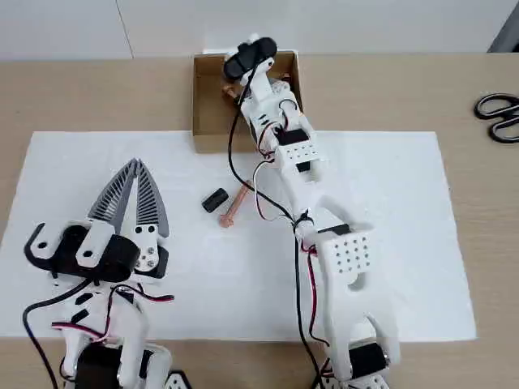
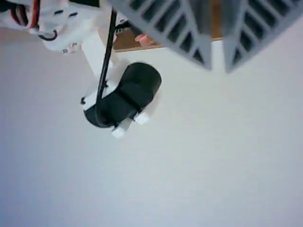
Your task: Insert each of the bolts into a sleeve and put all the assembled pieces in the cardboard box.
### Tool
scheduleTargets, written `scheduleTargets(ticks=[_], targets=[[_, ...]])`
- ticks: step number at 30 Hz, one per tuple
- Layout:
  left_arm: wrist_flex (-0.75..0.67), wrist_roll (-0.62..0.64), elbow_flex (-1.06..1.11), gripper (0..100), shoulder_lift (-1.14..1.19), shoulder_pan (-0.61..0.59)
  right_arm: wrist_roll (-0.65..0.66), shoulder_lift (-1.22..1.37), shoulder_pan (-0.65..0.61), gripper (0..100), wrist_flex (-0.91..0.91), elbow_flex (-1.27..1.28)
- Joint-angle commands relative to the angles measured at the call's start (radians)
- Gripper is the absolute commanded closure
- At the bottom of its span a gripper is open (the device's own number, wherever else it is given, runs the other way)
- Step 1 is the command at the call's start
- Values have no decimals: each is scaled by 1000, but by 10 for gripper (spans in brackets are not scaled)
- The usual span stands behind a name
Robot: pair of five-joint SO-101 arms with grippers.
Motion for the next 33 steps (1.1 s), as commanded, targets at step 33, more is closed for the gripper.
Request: scheduleTargets(ticks=[33], targets=[[-20,0,1,994,-8,3,6,82,-4,809,159,-201]])
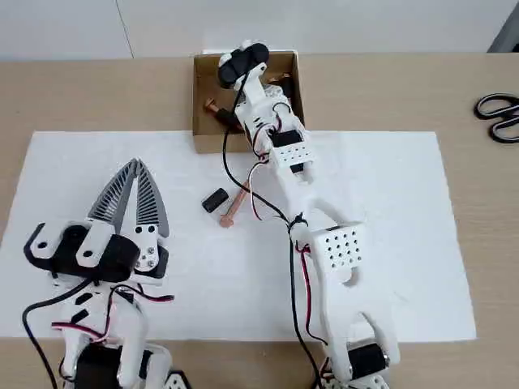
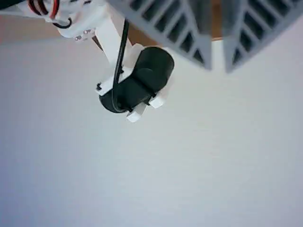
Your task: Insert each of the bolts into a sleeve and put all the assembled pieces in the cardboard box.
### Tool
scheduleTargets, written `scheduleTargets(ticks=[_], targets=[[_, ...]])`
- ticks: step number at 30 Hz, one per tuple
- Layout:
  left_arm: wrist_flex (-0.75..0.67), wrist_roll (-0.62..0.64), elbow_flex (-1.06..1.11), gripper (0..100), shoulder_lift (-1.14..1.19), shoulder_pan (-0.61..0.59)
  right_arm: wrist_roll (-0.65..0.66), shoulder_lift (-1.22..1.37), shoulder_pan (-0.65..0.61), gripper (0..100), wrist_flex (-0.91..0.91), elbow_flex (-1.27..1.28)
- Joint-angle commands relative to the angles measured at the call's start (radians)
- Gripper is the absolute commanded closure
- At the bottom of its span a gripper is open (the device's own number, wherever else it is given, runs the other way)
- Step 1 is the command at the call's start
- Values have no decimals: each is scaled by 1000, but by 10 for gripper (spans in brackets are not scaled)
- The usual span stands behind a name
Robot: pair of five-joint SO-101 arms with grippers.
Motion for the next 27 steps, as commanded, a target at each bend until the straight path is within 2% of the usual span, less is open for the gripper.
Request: scheduleTargets(ticks=[1,8,13,27], targets=[[-18,0,1,994,-8,3,5,-19,8,795,42,-51],[-18,0,1,994,-8,3,5,-30,12,822,41,-57],[-18,2,1,994,-8,3,5,-31,24,820,81,-180],[-17,3,2,994,-8,3,3,-28,53,821,611,-855]])
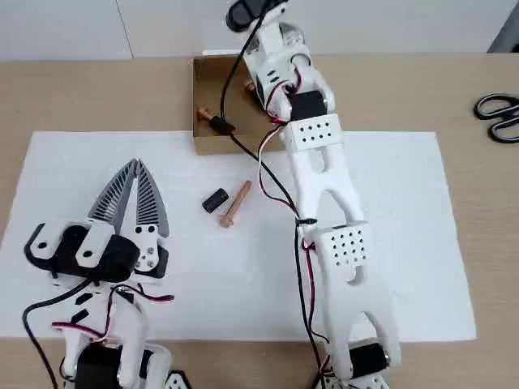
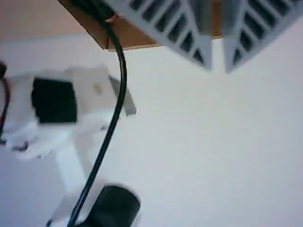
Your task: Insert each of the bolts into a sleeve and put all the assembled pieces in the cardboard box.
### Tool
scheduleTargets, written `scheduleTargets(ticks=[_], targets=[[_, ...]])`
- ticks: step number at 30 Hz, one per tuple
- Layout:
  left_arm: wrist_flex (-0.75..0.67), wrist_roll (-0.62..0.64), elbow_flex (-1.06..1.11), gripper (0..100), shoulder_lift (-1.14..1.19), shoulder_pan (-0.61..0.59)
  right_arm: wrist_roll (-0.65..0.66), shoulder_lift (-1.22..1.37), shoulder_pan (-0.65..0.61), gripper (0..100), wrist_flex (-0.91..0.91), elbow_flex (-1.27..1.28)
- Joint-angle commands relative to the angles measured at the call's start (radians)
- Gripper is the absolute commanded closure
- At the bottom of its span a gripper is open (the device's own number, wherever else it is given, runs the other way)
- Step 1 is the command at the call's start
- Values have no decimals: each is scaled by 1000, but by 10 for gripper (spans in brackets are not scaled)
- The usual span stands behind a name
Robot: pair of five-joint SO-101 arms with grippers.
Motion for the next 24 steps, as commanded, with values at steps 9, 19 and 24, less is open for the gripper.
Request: scheduleTargets(ticks=[9,19,24], targets=[[-17,2,2,994,-6,3,3,-147,18,821,292,-227],[-17,5,2,994,-6,3,2,-433,18,821,539,-226],[-17,5,2,994,-6,5,2,-593,16,821,696,-226]])
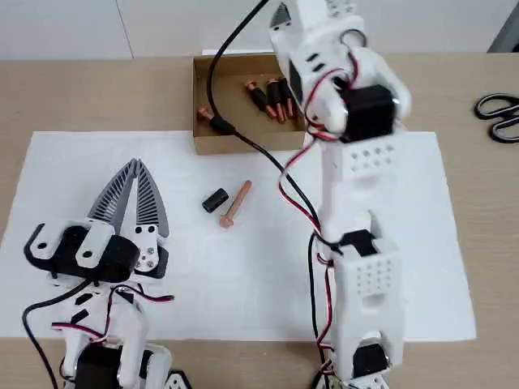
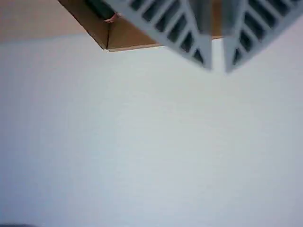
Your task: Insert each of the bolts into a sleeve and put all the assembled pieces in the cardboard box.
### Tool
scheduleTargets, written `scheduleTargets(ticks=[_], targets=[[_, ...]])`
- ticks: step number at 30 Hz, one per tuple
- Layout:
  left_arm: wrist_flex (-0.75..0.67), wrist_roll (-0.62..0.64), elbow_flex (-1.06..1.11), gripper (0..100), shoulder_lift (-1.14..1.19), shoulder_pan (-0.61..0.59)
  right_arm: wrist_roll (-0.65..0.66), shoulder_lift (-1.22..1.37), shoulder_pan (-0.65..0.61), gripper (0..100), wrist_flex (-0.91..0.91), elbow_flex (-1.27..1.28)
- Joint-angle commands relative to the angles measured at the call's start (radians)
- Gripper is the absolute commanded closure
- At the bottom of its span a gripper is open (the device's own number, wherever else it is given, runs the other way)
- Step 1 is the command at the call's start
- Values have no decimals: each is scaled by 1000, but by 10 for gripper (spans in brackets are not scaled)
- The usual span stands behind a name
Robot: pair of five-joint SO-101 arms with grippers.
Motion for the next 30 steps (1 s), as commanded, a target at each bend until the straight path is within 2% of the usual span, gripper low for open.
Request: scheduleTargets(ticks=[1,8,15,22,30], targets=[[-17,5,2,994,-6,5,2,-171,8,821,82,-37],[-17,5,2,994,-6,5,2,-418,8,821,185,-37],[-17,5,2,994,-5,5,2,-650,15,821,196,29],[-17,2,31,994,-5,5,2,-826,12,822,196,207],[-17,0,50,994,-5,5,-2,-832,8,822,180,611]])
